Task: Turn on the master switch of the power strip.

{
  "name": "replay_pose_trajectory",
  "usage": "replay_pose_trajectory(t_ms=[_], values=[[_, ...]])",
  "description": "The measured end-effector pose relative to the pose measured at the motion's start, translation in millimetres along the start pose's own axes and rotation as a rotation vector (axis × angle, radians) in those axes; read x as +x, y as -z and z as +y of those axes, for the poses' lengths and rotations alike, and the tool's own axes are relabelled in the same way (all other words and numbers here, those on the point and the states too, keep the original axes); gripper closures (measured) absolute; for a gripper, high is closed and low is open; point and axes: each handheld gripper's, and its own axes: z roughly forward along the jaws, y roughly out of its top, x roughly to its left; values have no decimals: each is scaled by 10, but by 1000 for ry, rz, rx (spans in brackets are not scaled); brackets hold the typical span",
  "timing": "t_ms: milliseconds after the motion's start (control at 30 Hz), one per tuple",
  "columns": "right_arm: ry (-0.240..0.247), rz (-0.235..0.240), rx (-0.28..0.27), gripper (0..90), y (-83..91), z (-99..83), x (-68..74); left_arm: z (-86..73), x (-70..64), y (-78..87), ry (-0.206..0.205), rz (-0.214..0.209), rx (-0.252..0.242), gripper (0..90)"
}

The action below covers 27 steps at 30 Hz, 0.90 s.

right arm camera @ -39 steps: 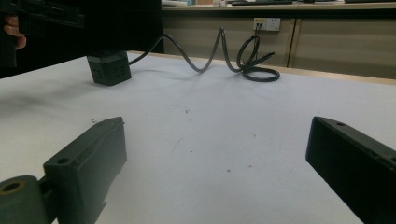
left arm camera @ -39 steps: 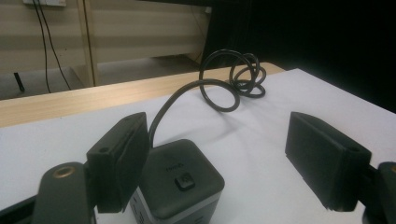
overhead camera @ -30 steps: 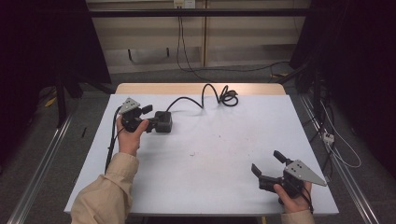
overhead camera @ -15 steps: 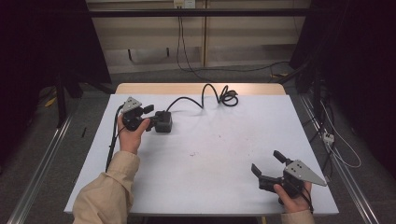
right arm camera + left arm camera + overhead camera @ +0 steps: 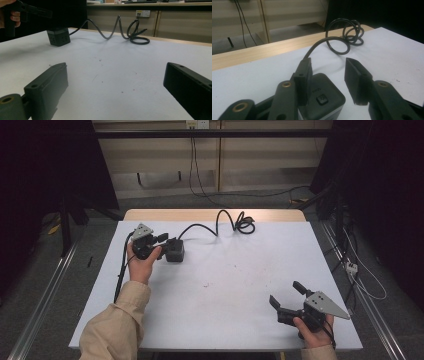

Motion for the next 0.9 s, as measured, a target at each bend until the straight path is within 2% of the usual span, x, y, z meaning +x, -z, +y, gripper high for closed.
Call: replay_pose_trajectory(t_ms=[367, 567, 900], values=[[0, 1, 0, 53, 3, 2, -2, -13, 14, -15, 14, 6, 6, 654], [0, 1, 1, 53, 1, 1, -2, -11, 23, -21, 3, 6, 10, 686], [-1, 2, 1, 54, 1, 2, -4, -19, 34, -36, 23, 7, 10, 741]])
